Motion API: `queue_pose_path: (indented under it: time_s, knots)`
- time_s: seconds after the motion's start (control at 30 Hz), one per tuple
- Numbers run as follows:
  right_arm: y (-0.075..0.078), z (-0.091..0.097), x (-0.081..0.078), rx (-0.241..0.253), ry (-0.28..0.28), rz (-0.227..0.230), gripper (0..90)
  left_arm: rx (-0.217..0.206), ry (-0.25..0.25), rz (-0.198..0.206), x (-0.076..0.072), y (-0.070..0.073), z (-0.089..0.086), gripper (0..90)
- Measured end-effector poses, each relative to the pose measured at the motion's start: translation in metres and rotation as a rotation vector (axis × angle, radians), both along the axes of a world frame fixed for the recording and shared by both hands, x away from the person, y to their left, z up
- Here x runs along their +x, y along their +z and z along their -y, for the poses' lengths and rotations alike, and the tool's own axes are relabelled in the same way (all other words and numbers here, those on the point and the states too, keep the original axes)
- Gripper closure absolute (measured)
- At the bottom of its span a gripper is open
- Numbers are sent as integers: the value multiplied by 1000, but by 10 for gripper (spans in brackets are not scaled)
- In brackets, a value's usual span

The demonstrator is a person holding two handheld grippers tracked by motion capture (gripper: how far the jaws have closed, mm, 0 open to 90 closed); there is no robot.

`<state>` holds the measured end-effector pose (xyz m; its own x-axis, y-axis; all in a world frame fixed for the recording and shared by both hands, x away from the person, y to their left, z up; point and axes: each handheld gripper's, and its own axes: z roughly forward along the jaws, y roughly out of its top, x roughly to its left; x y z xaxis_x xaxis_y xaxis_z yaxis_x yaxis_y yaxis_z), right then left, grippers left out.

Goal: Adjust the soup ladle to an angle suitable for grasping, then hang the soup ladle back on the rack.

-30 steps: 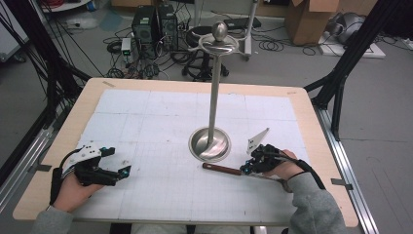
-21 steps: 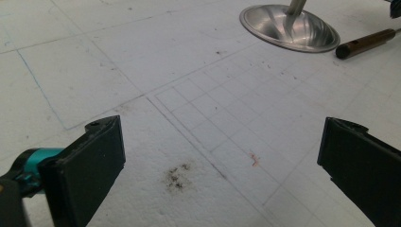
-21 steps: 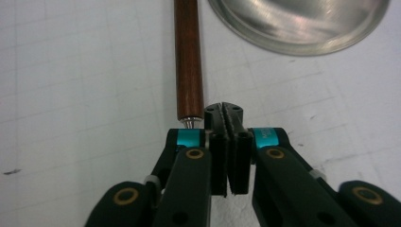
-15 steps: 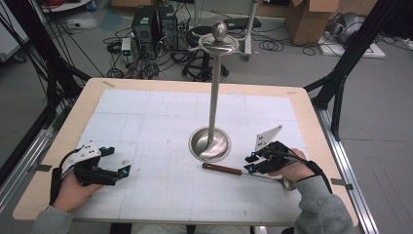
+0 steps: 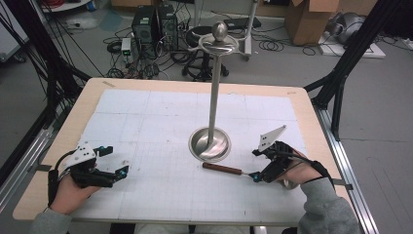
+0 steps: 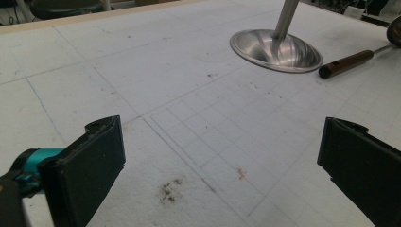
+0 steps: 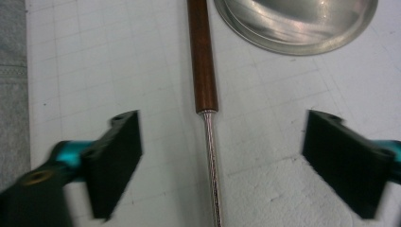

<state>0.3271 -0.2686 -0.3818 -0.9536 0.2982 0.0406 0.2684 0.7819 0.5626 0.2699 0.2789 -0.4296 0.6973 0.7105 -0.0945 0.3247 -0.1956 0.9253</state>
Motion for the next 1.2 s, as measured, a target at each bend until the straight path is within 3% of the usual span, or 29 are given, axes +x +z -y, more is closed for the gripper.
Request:
queue_pose_path:
  time_s: [0.07,0.2,0.23,0.33,0.6,0.73,0.93,1.0,1.1,1.2]
  knots:
    - [-1,2,0,-17,-7,17,0,-4,0,3,0,0,0,22]
    - [-6,3,-2,-104,-1,-25,1,1,-3,-1,0,0,1,22]
    - [-8,3,-2,-139,-3,-23,1,3,-3,-3,0,0,1,22]
    - [-11,1,-2,-185,4,-21,1,9,-4,-7,1,-1,3,22]
    - [-19,-6,-6,-283,32,-32,12,14,-15,-9,3,-2,5,22]
    - [-21,-8,-5,-300,37,-27,48,11,-11,-11,3,-2,5,22]
    - [-22,-9,-5,-340,53,-19,194,23,-18,-21,4,-4,6,22]
    - [-22,-9,-5,-351,81,-15,324,24,-18,-22,3,-3,6,22]
    - [-23,-9,-5,-373,98,-8,414,25,-19,-24,4,-4,6,22]
    - [-23,-9,-6,-382,95,-4,465,29,-23,-31,4,-4,7,22]
